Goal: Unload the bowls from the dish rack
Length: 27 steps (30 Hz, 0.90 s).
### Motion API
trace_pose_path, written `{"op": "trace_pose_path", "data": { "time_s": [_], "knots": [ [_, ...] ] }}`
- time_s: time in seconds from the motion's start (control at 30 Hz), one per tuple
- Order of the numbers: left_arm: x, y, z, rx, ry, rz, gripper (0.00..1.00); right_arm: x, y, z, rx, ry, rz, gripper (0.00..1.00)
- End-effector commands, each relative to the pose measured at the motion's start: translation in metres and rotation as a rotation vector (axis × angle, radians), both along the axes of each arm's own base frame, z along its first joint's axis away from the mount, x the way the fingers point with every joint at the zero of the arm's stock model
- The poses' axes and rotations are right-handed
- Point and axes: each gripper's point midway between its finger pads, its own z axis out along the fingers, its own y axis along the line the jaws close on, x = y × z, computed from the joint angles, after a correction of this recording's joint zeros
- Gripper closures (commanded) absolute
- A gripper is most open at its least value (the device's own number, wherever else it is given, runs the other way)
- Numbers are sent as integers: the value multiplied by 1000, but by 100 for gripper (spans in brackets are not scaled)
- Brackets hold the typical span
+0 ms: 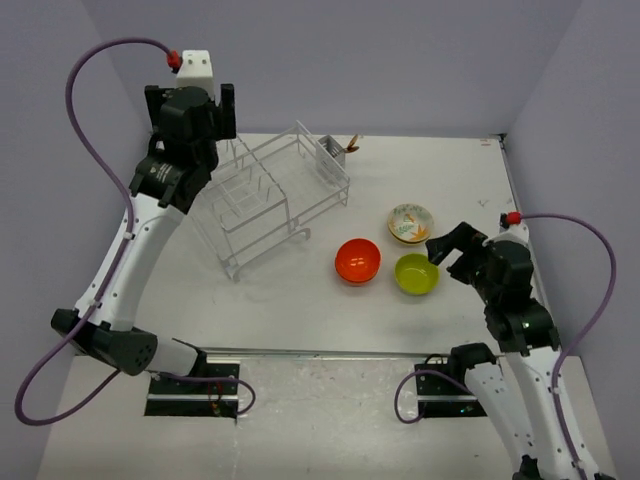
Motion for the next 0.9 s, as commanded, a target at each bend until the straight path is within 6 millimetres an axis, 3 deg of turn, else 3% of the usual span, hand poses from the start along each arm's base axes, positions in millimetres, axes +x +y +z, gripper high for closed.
{"op": "trace_pose_path", "data": {
  "time_s": [0.0, 0.07, 0.17, 0.23, 0.4, 0.47, 0.5, 0.63, 0.67, 0.87],
  "knots": [
    [18, 40, 21, 250, -20, 141, 0, -15, 18, 53, 66, -150, 114, 1],
    [33, 54, 15, 289, 4, 129, 0, -22, 31, 67, 104, -201, 193, 1],
    [54, 61, -5, 296, 42, 80, 0, -33, 49, 74, 131, -220, 310, 1],
    [70, 60, -29, 318, 95, 31, 0, -38, 52, 73, 122, -221, 343, 1],
    [83, 75, -48, 308, 107, 37, 3, -46, 44, 70, 53, -213, 346, 1],
    [93, 78, -55, 309, 123, 38, 12, -52, 48, 74, 65, -236, 375, 1],
    [96, 80, -60, 306, 137, 33, 22, -53, 51, 76, 74, -242, 389, 1],
    [106, 82, -84, 311, 201, 44, 27, -54, 56, 82, 90, -264, 422, 1],
    [108, 84, -90, 318, 211, 52, 32, -52, 57, 83, 87, -262, 423, 1],
    [111, 82, -95, 328, 210, 35, 64, -46, 61, 85, 99, -278, 439, 1]
  ]
}}
